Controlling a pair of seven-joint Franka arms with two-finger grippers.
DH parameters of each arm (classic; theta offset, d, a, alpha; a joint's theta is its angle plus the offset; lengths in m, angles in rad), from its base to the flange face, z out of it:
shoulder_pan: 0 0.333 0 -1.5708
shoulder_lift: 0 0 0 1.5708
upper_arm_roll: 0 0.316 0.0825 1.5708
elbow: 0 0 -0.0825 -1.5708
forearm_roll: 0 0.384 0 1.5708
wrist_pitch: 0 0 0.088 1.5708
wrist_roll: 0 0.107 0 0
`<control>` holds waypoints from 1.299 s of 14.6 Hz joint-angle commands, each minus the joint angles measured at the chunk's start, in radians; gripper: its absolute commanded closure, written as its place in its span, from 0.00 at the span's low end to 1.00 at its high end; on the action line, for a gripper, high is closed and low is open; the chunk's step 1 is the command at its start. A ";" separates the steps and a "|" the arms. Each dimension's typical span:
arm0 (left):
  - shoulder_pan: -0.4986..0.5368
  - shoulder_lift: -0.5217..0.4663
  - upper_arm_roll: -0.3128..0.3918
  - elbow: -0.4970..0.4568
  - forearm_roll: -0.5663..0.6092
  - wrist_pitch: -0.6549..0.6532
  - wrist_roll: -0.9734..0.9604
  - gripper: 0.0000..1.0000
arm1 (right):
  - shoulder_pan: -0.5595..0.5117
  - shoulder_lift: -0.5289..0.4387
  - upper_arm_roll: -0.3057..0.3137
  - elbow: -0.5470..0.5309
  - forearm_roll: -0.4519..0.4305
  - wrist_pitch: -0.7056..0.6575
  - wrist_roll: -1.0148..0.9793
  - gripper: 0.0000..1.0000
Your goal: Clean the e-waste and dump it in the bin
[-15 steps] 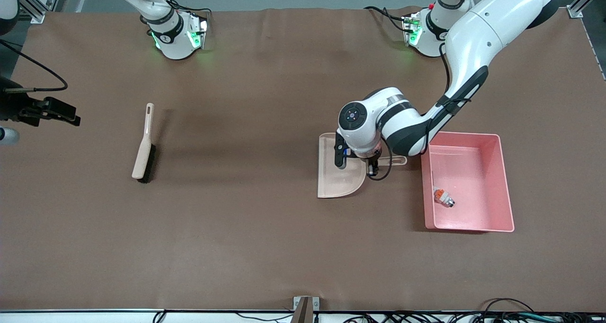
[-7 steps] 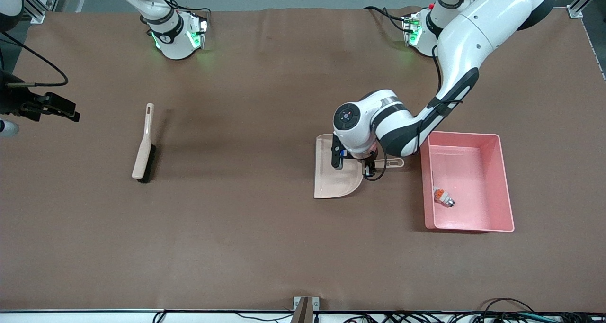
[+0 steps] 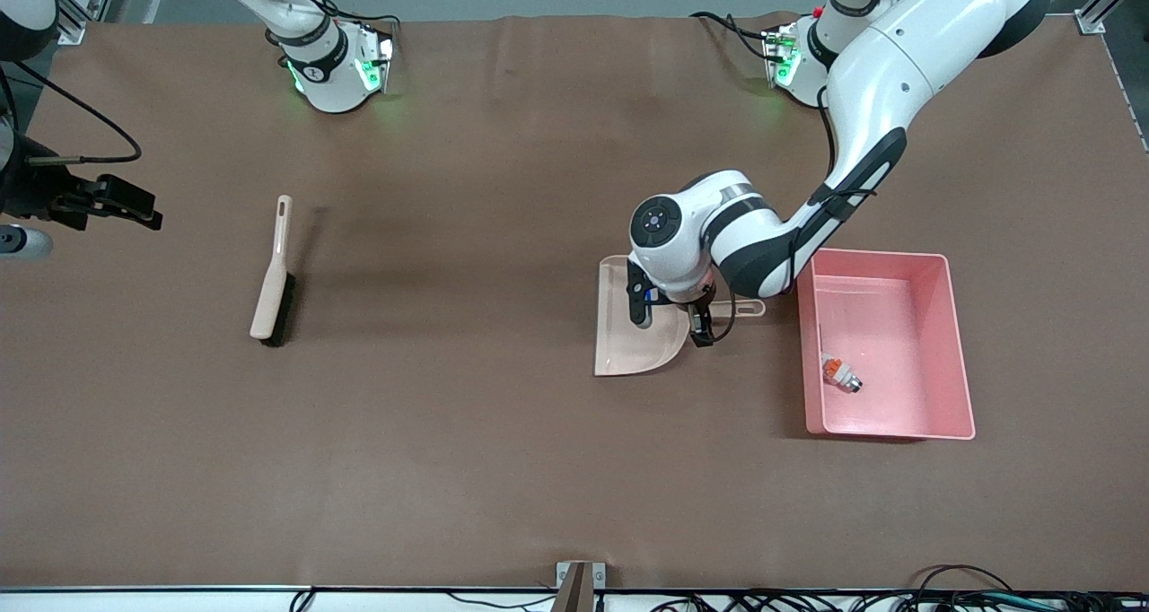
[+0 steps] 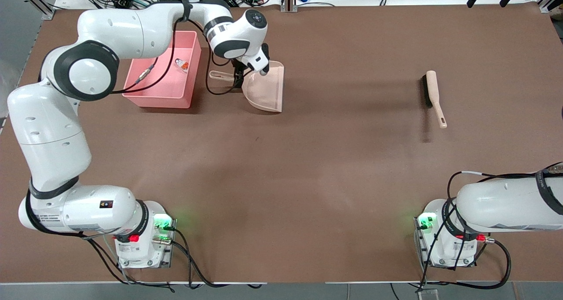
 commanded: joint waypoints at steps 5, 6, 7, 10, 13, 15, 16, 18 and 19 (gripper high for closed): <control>0.018 -0.043 0.002 0.270 -0.163 -0.197 -0.122 0.00 | 0.005 -0.030 0.002 -0.024 0.010 0.013 0.008 0.00; 0.021 -0.052 0.005 0.319 -0.192 -0.234 -0.183 0.00 | 0.023 -0.030 0.002 -0.022 0.010 0.014 0.010 0.00; 0.023 -0.054 0.007 0.352 -0.200 -0.245 -0.237 0.00 | 0.037 -0.030 0.002 -0.022 0.009 0.016 0.016 0.00; 0.093 -0.103 -0.001 0.361 -0.206 -0.246 -0.394 0.00 | 0.048 -0.030 0.004 -0.021 0.009 0.013 0.045 0.00; 0.141 -0.183 -0.001 0.370 -0.221 -0.245 -0.429 0.00 | 0.049 -0.030 0.004 -0.021 0.009 0.013 0.045 0.00; 0.153 -0.245 0.013 0.370 -0.241 -0.231 -0.431 0.00 | 0.045 -0.030 -0.001 -0.022 0.010 0.013 0.045 0.00; 0.152 -0.278 0.051 0.369 -0.276 -0.231 -0.432 0.00 | 0.045 -0.030 -0.001 -0.021 0.009 0.016 0.045 0.00; 0.141 -0.365 0.158 0.361 -0.472 -0.232 -0.432 0.00 | 0.049 -0.030 -0.001 -0.021 0.010 0.016 0.045 0.00; 0.103 -0.409 0.254 0.360 -0.593 -0.232 -0.434 0.00 | 0.051 -0.027 0.001 -0.021 0.010 0.014 0.045 0.00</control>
